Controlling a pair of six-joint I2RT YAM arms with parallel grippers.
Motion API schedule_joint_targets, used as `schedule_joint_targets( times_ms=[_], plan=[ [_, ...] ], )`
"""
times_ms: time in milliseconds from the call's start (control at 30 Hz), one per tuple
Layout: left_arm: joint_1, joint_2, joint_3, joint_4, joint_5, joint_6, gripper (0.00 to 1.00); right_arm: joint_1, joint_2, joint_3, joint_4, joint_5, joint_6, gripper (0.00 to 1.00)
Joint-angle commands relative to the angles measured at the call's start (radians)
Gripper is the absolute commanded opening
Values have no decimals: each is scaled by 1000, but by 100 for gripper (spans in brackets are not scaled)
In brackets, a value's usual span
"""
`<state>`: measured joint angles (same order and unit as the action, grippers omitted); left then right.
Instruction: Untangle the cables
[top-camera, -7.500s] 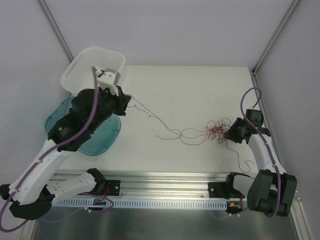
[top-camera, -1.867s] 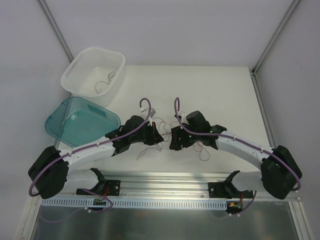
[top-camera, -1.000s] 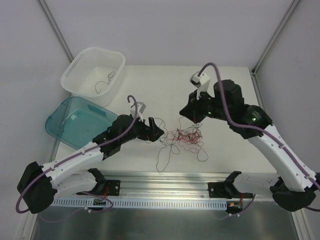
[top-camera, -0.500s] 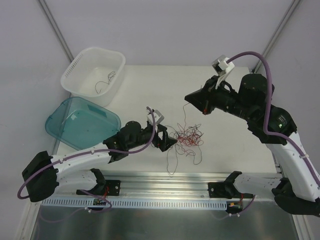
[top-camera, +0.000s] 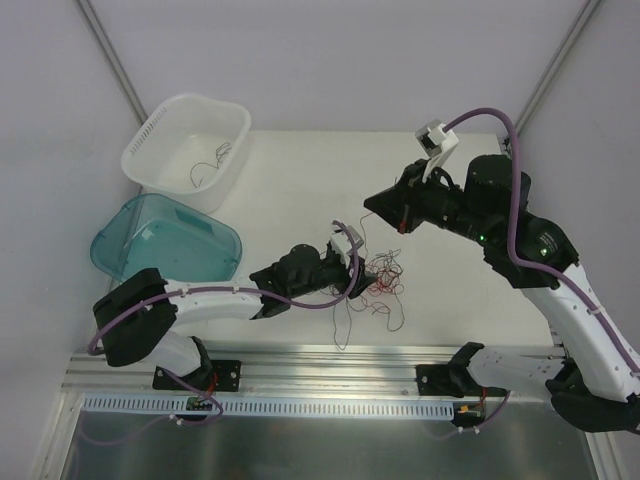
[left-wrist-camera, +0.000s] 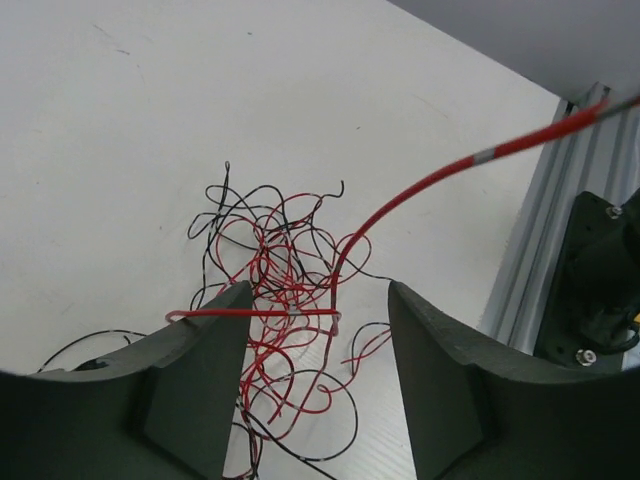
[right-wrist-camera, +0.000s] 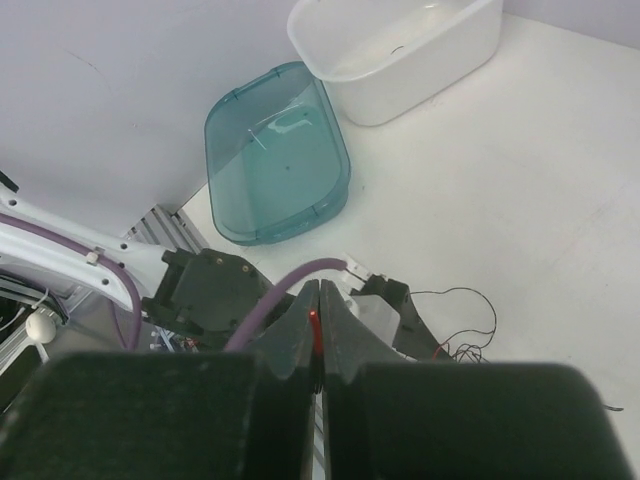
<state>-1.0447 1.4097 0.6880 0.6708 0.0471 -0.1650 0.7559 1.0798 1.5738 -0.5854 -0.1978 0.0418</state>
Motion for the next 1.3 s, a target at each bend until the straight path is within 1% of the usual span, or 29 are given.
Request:
schedule_joint_targets(
  times_ms=[0, 33, 67, 100, 133, 167, 233, 267, 300, 333, 367, 467, 500, 533, 667, 733, 800, 833, 933, 1000, 1067, 1167, 1200, 1233, 1267],
  plan=[
    [-17, 81, 21, 124, -42, 9, 55, -4, -35, -4, 65, 11, 26, 1],
    [-15, 98, 18, 130, -87, 4, 52, -4, -40, -3, 62, 24, 18, 1],
    [-17, 113, 10, 134, -102, 2, 46, -6, -47, 2, 44, 37, 9, 1],
    [-15, 133, 2, 144, -122, -1, 34, -6, -52, 6, 30, 55, -14, 1],
    [-15, 140, -7, 148, -163, -2, 26, -7, -57, 12, 15, 99, -25, 1],
    [-15, 144, -27, 148, -183, -5, 20, -18, -70, 21, -14, 124, -36, 0],
    [-14, 147, -47, 147, -219, -8, 13, -42, -86, 23, -37, 188, -63, 1],
    [-12, 147, -70, 147, -255, -21, 11, -81, -93, 26, -59, 192, -66, 1],
    [-2, 147, -79, 145, -266, -30, 9, -102, -104, 34, -70, 221, -68, 1],
    [6, 147, -87, 138, -276, -54, 5, -124, -107, 40, -80, 227, -77, 1],
    [17, 147, -97, 127, -282, -70, 3, -160, -112, 57, -94, 236, -77, 1],
    [72, 149, -111, 93, -248, -140, 4, -228, -123, 98, -122, 262, -97, 1],
    [95, 149, -117, 92, -239, -157, 6, -243, -124, 109, -128, 274, -100, 1],
    [104, 149, -123, 92, -234, -177, 11, -257, -124, 121, -132, 278, -105, 0],
    [138, 155, -125, 57, -231, -220, 11, -306, -116, 178, -163, 297, -137, 1],
    [159, 156, -130, 36, -243, -255, 11, -323, -110, 224, -183, 336, -148, 1],
    [179, 143, -146, 29, -240, -284, 7, -331, -107, 242, -189, 374, -168, 1],
    [186, 138, -151, 30, -237, -291, 5, -337, -112, 236, -188, 391, -171, 1],
    [212, 88, -157, 15, -219, -282, 5, -348, -119, 194, -189, 440, -183, 1],
    [213, 46, -157, -19, -225, -246, 7, -359, -141, 166, -185, 462, -178, 1],
    [219, 26, -156, -57, -274, -235, 8, -372, -165, 132, -176, 486, -169, 1],
    [248, 31, -156, -155, -334, -295, 9, -389, -185, 115, -182, 567, -181, 1],
    [282, 37, -154, -180, -331, -354, 9, -392, -188, 115, -186, 604, -187, 1],
    [304, 46, -153, -224, -325, -382, 11, -403, -192, 115, -195, 619, -198, 1],
    [319, 61, -154, -235, -307, -407, 12, -406, -195, 120, -197, 633, -203, 0]
  ],
)
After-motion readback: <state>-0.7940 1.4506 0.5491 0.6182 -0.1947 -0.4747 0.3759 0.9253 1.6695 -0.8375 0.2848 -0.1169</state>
